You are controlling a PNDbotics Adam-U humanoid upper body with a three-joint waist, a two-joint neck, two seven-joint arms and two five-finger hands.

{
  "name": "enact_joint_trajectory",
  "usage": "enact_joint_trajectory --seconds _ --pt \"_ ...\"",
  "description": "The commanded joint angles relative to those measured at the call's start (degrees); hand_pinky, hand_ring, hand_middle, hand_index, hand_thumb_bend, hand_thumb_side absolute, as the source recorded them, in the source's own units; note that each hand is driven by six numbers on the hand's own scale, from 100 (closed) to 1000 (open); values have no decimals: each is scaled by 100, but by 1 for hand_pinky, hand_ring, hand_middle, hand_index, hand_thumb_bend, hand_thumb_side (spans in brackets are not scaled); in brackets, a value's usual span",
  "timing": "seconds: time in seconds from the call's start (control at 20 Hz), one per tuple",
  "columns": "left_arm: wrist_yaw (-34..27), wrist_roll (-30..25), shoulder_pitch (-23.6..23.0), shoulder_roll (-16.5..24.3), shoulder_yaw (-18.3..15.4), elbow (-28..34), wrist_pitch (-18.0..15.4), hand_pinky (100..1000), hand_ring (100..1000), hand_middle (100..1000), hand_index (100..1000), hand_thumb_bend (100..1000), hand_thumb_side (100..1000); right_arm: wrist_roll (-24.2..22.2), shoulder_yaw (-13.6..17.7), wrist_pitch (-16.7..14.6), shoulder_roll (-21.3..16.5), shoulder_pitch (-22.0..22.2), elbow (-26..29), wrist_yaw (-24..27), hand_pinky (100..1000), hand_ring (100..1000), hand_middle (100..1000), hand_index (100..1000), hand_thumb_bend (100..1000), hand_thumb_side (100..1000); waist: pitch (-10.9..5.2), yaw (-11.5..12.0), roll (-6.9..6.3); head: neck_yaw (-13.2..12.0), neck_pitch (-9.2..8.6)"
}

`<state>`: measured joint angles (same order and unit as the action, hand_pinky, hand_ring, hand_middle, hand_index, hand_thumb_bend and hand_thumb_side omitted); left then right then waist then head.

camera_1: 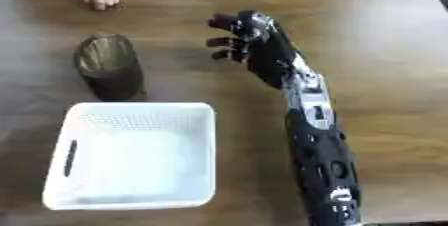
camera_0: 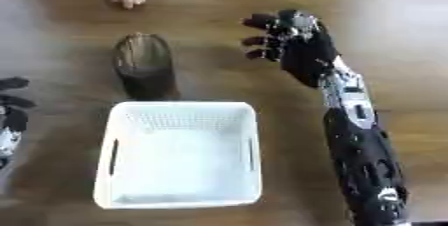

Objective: Pick up objects on the table and place them in the box.

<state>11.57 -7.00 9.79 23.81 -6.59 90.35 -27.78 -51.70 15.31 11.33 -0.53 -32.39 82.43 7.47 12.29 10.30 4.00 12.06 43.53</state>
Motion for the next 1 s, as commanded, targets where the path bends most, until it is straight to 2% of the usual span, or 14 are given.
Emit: enact_joint_trajectory --seconds 0.05,0.5,0.55,0.6,0.65,0.7,0.75,0.8,0.85,0.9,1.0 --pt "-7 -2 77 75 -34 82 -2 484 652 774 884 100 708 -26 18 16 -82 -90 116 -17 789 839 956 952 100 1000 -64 -11 -46 -33 -71" --pt "4 -32 78 103 -36 83 -15 485 636 776 884 100 689 -26 32 16 -89 -86 118 -21 789 838 957 951 100 1000 -60 -14 -45 -56 -78" --pt "19 -42 73 153 -36 96 -25 476 607 779 887 100 669 -26 34 16 -90 -83 118 -22 789 838 958 951 100 1000 -61 -14 -47 -55 -76" --pt "46 -51 66 238 -37 122 -41 392 488 789 895 100 617 -26 36 17 -95 -79 116 -26 789 838 958 951 100 1000 -63 -15 -51 -50 -74" --pt "108 -68 58 394 -29 179 -75 280 390 798 902 100 548 -26 37 16 -104 -77 109 -33 789 838 958 951 100 1000 -67 -17 -57 -39 -72" --pt "233 -80 46 607 -30 279 -134 213 311 813 918 100 437 -26 39 11 -114 -76 100 -38 789 838 958 951 100 1000 -73 -20 -64 -26 -68" --pt "457 -67 46 902 -61 437 -217 190 294 821 930 100 373 -26 43 5 -126 -71 89 -44 789 838 958 951 100 1000 -85 -21 -79 -13 -59" --pt "758 -21 53 1284 -116 652 -320 150 270 834 938 100 241 -26 48 -1 -138 -66 79 -51 789 838 958 951 100 1000 -100 -17 -95 4 -49" --pt "1056 87 63 1716 -187 892 -420 117 242 837 939 100 162 -26 51 -7 -149 -58 70 -57 788 838 958 951 100 1000 -118 -11 -112 18 -40" --pt "1297 259 73 2123 -258 1107 -493 100 222 836 936 100 134 -26 55 -12 -157 -47 63 -64 788 838 958 951 100 1000 -136 -3 -130 25 -29" --pt "1611 686 127 2773 -381 1397 -564 100 195 842 931 222 102 -26 55 -11 -175 -5 59 -76 788 838 959 951 100 1000 -171 28 -171 28 0"
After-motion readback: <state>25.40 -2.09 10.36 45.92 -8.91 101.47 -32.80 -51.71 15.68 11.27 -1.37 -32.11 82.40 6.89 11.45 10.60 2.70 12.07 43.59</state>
